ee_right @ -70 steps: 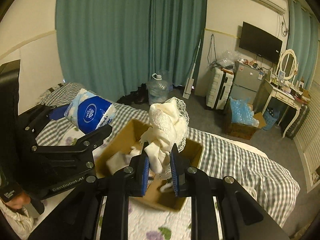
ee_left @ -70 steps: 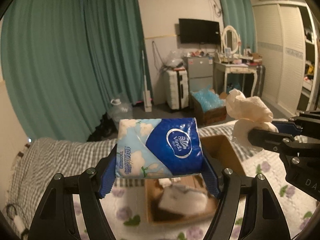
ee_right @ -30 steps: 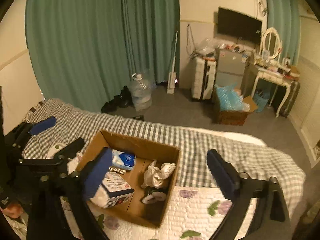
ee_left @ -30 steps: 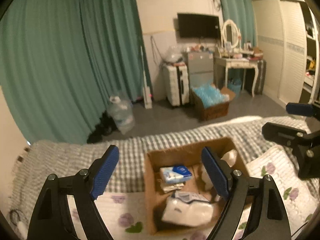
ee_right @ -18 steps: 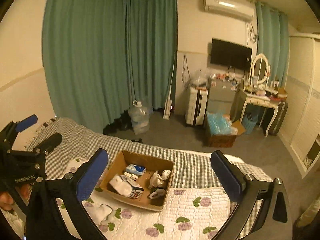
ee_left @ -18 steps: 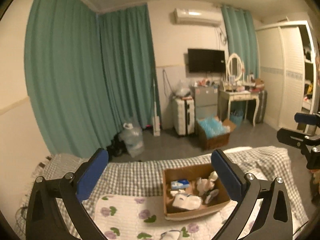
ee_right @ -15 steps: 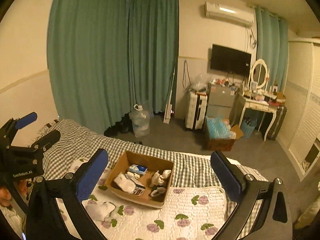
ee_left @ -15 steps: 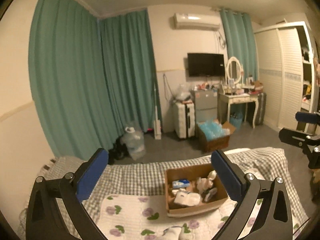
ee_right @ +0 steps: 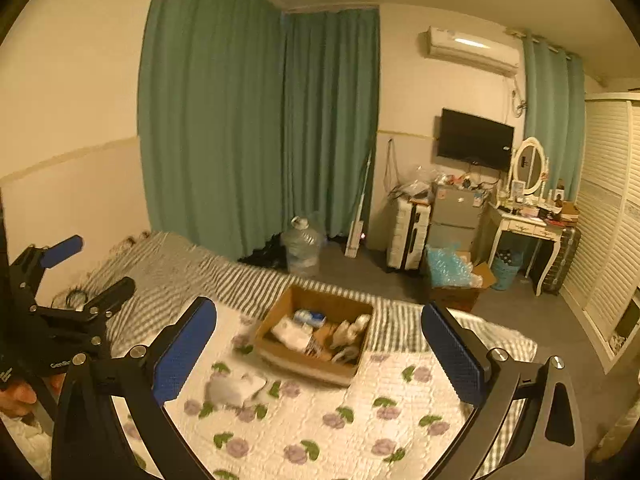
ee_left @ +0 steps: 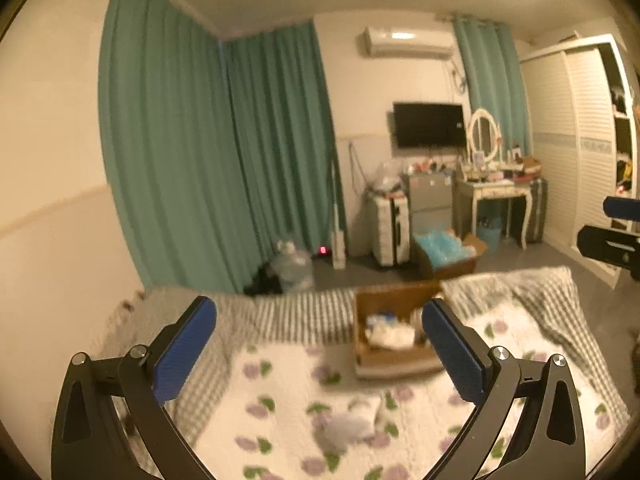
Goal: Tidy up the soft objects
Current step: 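Pull both tools back from the box toward the remaining items on the quilt, then grasp the white mesh bag with the left gripper while the right gripper grasps the white bottle-shaped item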
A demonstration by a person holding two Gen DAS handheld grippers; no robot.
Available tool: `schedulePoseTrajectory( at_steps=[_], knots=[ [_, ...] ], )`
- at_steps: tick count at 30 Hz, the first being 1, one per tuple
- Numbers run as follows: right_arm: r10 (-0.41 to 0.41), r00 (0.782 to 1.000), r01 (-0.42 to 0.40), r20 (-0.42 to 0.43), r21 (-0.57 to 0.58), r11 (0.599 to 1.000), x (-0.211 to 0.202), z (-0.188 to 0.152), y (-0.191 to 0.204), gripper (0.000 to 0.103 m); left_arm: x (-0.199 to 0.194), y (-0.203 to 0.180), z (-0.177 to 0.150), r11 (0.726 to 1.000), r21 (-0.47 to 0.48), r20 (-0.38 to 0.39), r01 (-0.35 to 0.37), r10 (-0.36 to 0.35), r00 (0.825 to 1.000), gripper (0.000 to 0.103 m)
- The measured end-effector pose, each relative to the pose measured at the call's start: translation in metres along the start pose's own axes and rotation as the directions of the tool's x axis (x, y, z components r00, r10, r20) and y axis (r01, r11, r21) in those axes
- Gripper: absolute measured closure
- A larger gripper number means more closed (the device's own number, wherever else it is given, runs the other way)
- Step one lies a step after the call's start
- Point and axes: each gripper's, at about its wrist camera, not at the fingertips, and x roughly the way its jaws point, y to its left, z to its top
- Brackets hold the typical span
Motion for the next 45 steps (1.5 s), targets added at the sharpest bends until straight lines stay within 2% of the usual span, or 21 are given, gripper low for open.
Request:
schedulePoseTrajectory(
  at_steps=[6, 10, 14, 19, 24, 28, 30, 32, 33, 34, 38, 40, 45],
  knots=[
    [0.029, 0.997, -0.034, -0.068, -0.069, 0.997, 0.041, -0.061, 0.029, 0.0, 0.044, 0.0, -0.064, 0.999, -0.035, -0.139, -0.003, -0.002, 0.99, 0.0],
    [0.081, 0.985, -0.091, -0.149, -0.06, 0.994, 0.094, -0.101, 0.037, 0.0, 0.082, -0.007, -0.106, 0.998, -0.062, -0.22, 0.015, -0.028, 0.975, 0.0],
    [0.094, 0.968, -0.111, -0.23, -0.059, 0.992, 0.154, -0.139, 0.041, 0.0, 0.119, -0.014, -0.14, 0.997, -0.07, -0.29, 0.02, -0.04, 0.956, 0.0],
    [0.106, 0.945, -0.126, -0.311, -0.048, 0.991, 0.209, -0.175, 0.038, 0.0, 0.171, -0.017, -0.179, 0.998, -0.061, -0.377, 0.024, -0.045, 0.925, 0.0],
    [0.149, 0.916, -0.15, -0.373, 0.027, 0.988, 0.26, -0.209, 0.025, 0.0, 0.209, -0.017, -0.211, 0.995, -0.098, -0.453, 0.033, -0.074, 0.889, 0.0],
    [0.166, 0.9, -0.152, -0.403, 0.067, 0.986, 0.291, -0.228, 0.017, 0.0, 0.229, -0.024, -0.224, 0.993, -0.109, -0.507, 0.041, -0.091, 0.857, 0.0],
    [0.174, 0.89, -0.152, -0.422, 0.085, 0.985, 0.303, -0.235, 0.014, 0.0, 0.237, -0.028, -0.23, 0.993, -0.106, -0.522, 0.051, -0.099, 0.847, 0.0],
    [0.181, 0.881, -0.156, -0.437, 0.094, 0.983, 0.311, -0.241, 0.013, 0.0, 0.241, -0.029, -0.235, 0.99, -0.129, -0.531, 0.065, -0.124, 0.838, 0.007],
    [0.182, 0.879, -0.157, -0.441, 0.093, 0.983, 0.314, -0.242, 0.014, 0.0, 0.242, -0.029, -0.237, 0.986, -0.146, -0.541, 0.078, -0.145, 0.829, 0.017],
    [0.182, 0.877, -0.16, -0.444, 0.088, 0.983, 0.315, -0.243, 0.015, 0.0, 0.243, -0.029, -0.238, 0.986, -0.15, -0.546, 0.078, -0.148, 0.825, 0.018],
    [0.174, 0.873, -0.167, -0.456, 0.056, 0.984, 0.315, -0.246, 0.024, 0.0, 0.231, -0.032, -0.233, 0.989, -0.115, -0.536, 0.099, -0.145, 0.832, 0.029],
    [0.175, 0.872, -0.171, -0.457, 0.05, 0.984, 0.314, -0.246, 0.027, 0.0, 0.225, -0.029, -0.229, 0.991, -0.097, -0.518, 0.093, -0.13, 0.845, 0.033],
    [0.175, 0.876, -0.182, -0.449, 0.029, 0.983, 0.306, -0.239, 0.042, 0.0, 0.208, -0.011, -0.21, 0.992, -0.102, -0.466, 0.07, -0.109, 0.878, 0.034]
  ],
)
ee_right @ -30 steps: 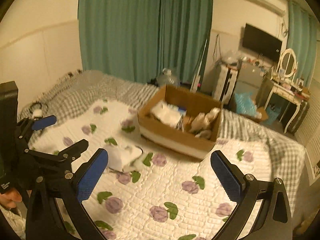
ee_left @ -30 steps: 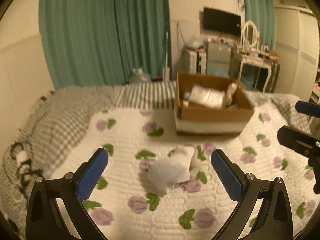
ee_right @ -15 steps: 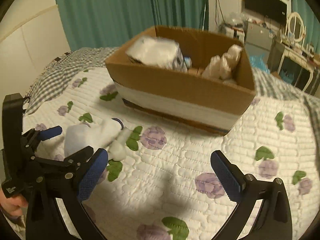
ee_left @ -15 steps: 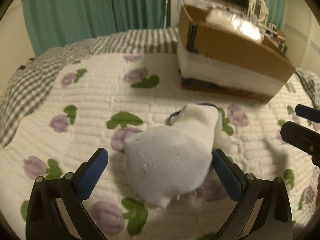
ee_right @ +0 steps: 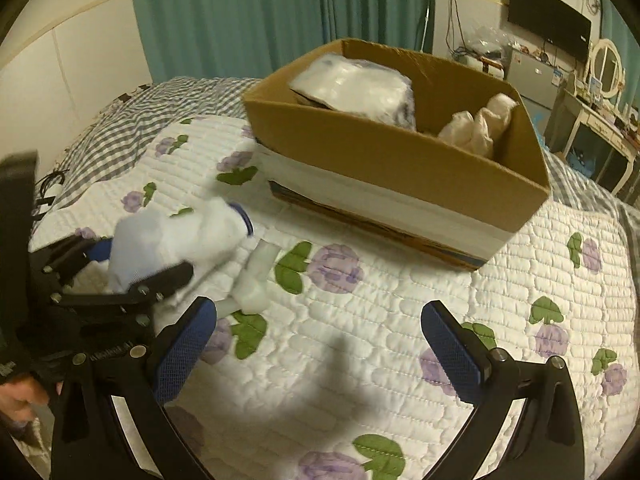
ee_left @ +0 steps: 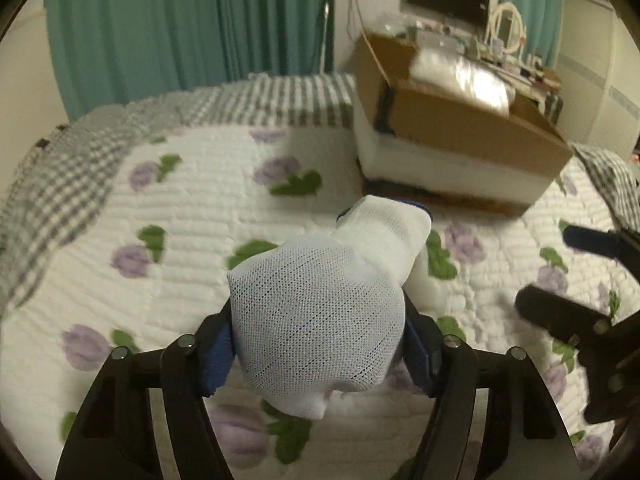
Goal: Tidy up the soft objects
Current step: 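Grasp the white mesh bag with the left gripper while the right gripper grasps the white bottle-shaped item, then carry the mesh bag with the left gripper while the right gripper carries the white item over the box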
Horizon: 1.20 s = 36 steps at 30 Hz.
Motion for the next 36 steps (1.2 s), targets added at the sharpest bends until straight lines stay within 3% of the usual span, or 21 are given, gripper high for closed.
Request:
schedulePoseTrajectory(
  at_steps=[6, 11, 16, 18, 21, 25, 36],
  knots=[
    [0.011, 1.0, -0.011, -0.01, -0.011, 1.0, 0.003, 0.007, 0.021, 0.001, -0.018, 0.015, -0.001, 0.995, 0.025, 0.038, -0.094, 0.093, 0.995, 0.034],
    [0.025, 0.998, -0.026, -0.053, -0.005, 1.0, 0.029, 0.008, 0.038, 0.01, -0.003, 0.035, -0.009, 0.992, -0.002, 0.016, -0.129, 0.129, 0.992, 0.034],
    [0.032, 0.995, -0.032, -0.099, 0.002, 0.999, 0.058, 0.009, 0.049, 0.027, 0.011, 0.047, -0.015, 0.989, -0.066, -0.015, -0.129, 0.128, 0.992, 0.034],
    [0.034, 0.992, -0.034, -0.118, -0.001, 0.999, 0.067, 0.008, 0.053, 0.044, 0.018, 0.05, -0.017, 0.988, -0.089, -0.039, -0.129, 0.126, 0.991, 0.034],
    [0.048, 0.987, -0.05, -0.156, -0.009, 0.999, 0.081, 0.006, 0.06, 0.054, 0.023, 0.051, -0.019, 0.987, -0.11, -0.058, -0.121, 0.115, 0.992, 0.034],
    [0.002, 0.989, -0.008, -0.151, -0.041, 0.999, 0.082, 0.004, 0.065, 0.071, 0.022, 0.047, -0.018, 0.987, -0.098, -0.053, -0.131, 0.126, 0.991, 0.034],
    [0.013, 0.992, -0.017, -0.127, -0.035, 0.999, 0.045, 0.0, 0.059, 0.075, -0.005, 0.026, -0.013, 0.991, -0.077, -0.027, -0.105, 0.103, 0.994, 0.034]
  ],
)
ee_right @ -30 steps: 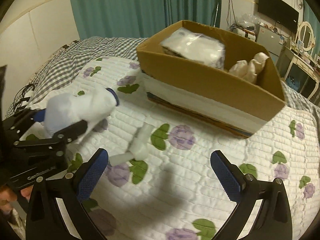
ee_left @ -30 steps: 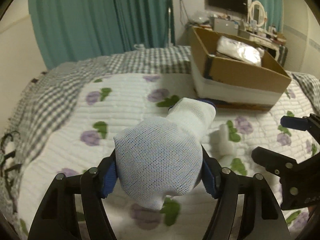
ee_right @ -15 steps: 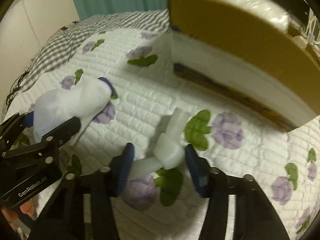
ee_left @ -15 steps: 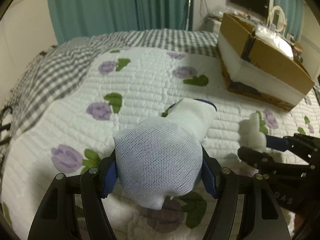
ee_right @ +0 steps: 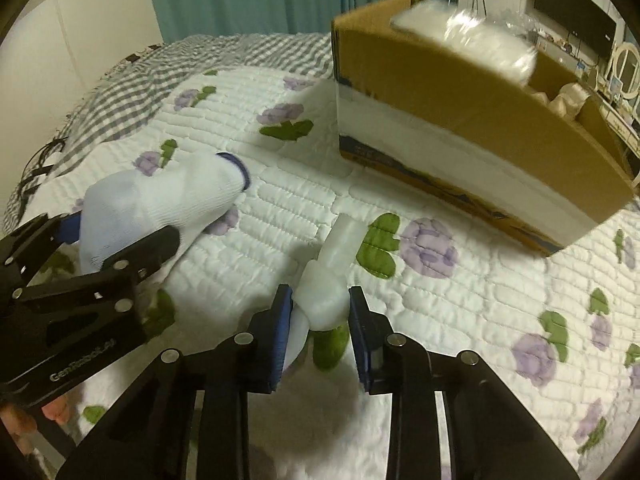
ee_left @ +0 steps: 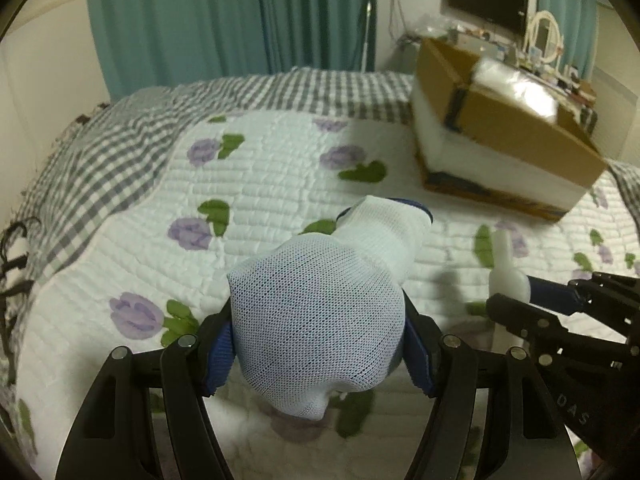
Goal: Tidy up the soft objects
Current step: 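Carry the mesh bag with the left gripper while the right gripper carries the white item over the box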
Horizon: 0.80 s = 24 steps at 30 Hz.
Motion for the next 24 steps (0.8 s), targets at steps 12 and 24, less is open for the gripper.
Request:
schedulePoseTrajectory(
  at_steps=[12, 24],
  knots=[
    [-0.051, 0.988, 0.054, 0.148, -0.014, 0.998, -0.118, -0.012, -0.005, 0.075, -0.091, -0.041, 0.012, 0.997, 0.064, 0.124, 0.052, -0.06, 0.991, 0.034],
    [-0.091, 0.959, 0.096, 0.267, -0.005, 0.995, -0.217, -0.026, -0.015, 0.075, -0.157, -0.073, 0.032, 0.989, 0.101, 0.227, 0.107, -0.128, 0.965, 0.034]
  ],
)
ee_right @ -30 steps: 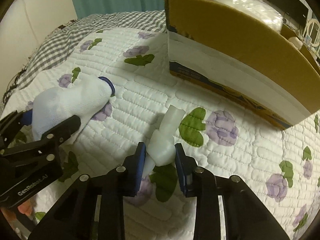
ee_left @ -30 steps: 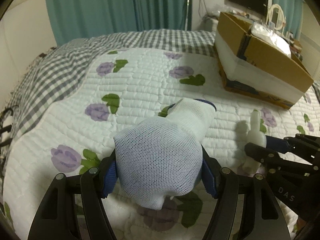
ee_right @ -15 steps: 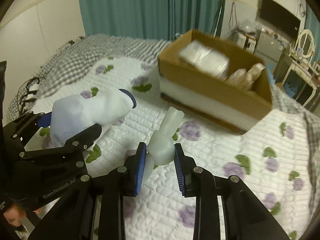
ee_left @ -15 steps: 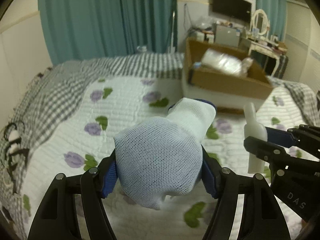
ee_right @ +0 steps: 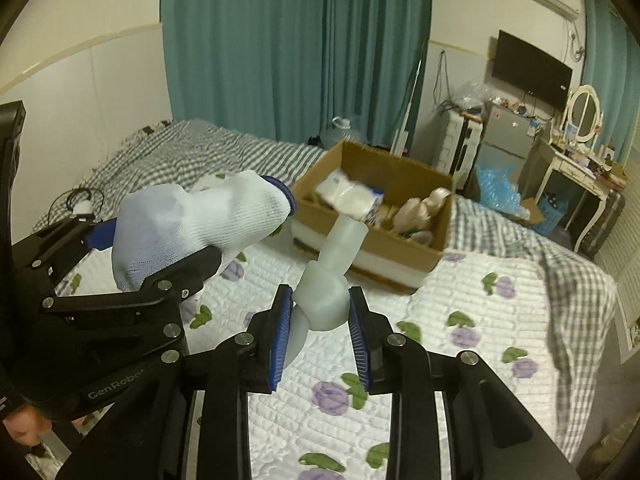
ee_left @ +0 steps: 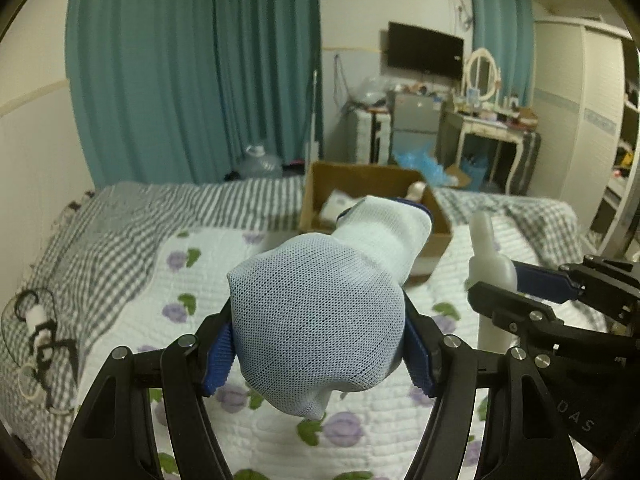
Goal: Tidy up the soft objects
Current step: 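Carry the mesh bag with the left gripper while the right gripper carries the white item over the box, then release the mesh bag and white item into the box from both grippers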
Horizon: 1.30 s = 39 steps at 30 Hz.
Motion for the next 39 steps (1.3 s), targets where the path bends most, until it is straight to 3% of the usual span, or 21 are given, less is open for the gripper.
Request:
schedulePoseTrajectory(
  at_steps=[11, 22, 33, 39],
  knots=[
    [-0.048, 0.995, 0.047, 0.083, 0.008, 0.999, -0.036, 0.039, -0.03, 0.075, -0.001, -0.009, 0.047, 1.0, 0.018, 0.067, -0.002, 0.001, 0.998, 0.034],
    [-0.072, 0.992, 0.069, 0.107, 0.028, 0.997, -0.017, 0.087, -0.076, 0.075, 0.054, -0.007, 0.091, 1.0, 0.014, 0.073, -0.002, 0.001, 0.997, 0.034],
    [-0.059, 0.994, 0.055, 0.088, 0.044, 0.998, 0.062, 0.136, -0.128, 0.075, 0.148, -0.005, 0.13, 1.0, 0.017, 0.057, 0.005, -0.006, 0.998, 0.034],
    [-0.027, 0.999, 0.024, 0.043, 0.064, 0.998, 0.132, 0.147, -0.155, 0.075, 0.206, -0.009, 0.125, 0.999, 0.043, 0.007, 0.028, -0.028, 1.0, 0.034]
  ],
)
